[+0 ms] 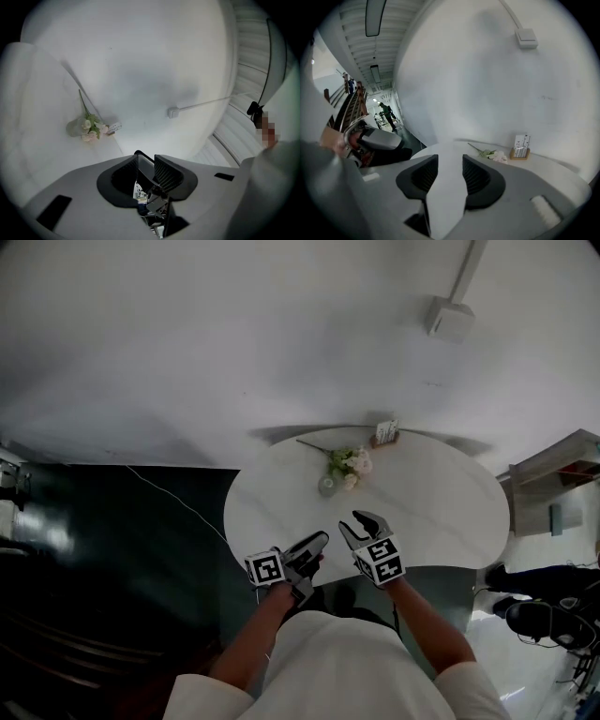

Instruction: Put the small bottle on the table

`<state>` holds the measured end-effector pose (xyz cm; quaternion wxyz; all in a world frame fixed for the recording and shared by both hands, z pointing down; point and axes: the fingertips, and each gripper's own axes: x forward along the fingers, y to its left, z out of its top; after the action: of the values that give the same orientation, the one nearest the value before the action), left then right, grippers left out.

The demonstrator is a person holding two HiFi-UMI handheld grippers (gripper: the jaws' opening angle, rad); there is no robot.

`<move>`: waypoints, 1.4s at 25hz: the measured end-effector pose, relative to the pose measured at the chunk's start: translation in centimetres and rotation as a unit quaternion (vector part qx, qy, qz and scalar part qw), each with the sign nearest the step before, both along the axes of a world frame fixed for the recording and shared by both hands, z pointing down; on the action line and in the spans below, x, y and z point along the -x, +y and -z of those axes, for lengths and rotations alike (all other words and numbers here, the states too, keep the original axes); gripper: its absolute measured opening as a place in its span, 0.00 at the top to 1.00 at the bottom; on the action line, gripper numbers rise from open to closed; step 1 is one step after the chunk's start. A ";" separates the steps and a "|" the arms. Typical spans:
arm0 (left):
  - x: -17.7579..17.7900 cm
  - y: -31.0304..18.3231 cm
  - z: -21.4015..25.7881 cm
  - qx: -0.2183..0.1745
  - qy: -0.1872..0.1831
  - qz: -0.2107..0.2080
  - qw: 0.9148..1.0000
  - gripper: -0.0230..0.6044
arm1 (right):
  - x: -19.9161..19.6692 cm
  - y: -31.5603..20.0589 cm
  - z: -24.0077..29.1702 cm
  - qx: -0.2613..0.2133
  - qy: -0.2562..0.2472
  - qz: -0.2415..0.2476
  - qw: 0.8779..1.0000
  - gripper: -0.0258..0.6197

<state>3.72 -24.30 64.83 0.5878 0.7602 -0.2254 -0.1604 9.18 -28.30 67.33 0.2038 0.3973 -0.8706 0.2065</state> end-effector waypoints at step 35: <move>0.8 13.7 12.9 -0.241 -0.247 0.034 0.938 0.95 | -0.4 14.9 12.9 -0.097 -0.062 0.037 0.993 0.93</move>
<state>2.93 -10.60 51.97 0.3065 0.8869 -0.3438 -0.0366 9.55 -13.35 54.45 0.1172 0.3691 -0.9117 0.1374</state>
